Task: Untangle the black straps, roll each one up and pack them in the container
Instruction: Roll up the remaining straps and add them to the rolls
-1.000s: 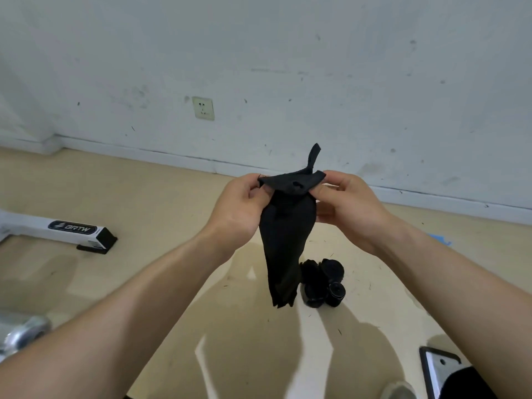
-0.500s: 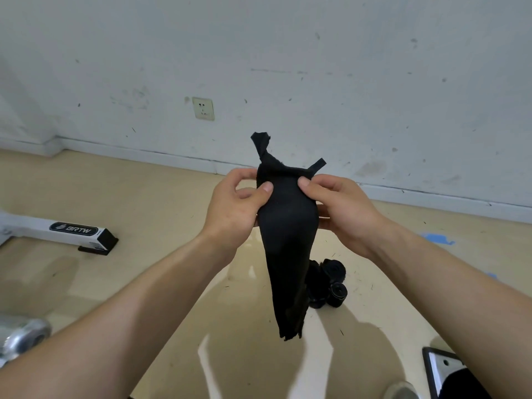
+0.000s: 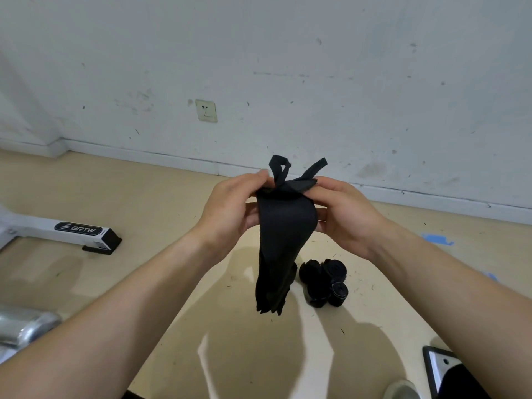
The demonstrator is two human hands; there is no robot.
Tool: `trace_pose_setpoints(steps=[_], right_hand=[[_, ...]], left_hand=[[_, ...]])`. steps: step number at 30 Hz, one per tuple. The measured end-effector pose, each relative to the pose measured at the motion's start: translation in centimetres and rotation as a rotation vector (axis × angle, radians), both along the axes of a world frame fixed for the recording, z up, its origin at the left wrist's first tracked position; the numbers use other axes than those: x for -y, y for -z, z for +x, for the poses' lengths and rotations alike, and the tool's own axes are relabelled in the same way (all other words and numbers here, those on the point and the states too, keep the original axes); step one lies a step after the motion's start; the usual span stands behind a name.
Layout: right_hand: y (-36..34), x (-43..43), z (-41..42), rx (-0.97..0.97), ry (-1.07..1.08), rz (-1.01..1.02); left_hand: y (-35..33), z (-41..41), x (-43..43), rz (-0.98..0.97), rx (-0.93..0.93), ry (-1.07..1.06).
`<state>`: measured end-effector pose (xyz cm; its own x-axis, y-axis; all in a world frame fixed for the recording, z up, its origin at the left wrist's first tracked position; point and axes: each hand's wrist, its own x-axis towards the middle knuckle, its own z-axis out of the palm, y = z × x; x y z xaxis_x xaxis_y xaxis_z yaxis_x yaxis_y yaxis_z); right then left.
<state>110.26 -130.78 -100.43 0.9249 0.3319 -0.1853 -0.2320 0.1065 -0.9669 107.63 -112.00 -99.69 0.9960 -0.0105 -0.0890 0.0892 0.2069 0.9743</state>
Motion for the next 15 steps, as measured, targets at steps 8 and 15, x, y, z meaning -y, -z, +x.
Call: trace_pose_setpoints(steps=[8,15], right_hand=[[0.4,0.2,0.7,-0.055,-0.038,0.043],[0.9,-0.1,0.3,0.140,-0.003,-0.098]], left_hand=[[0.8,0.1,-0.4,0.275,0.062,-0.083],[1.1,0.1,0.0,0.385,0.087,-0.106]])
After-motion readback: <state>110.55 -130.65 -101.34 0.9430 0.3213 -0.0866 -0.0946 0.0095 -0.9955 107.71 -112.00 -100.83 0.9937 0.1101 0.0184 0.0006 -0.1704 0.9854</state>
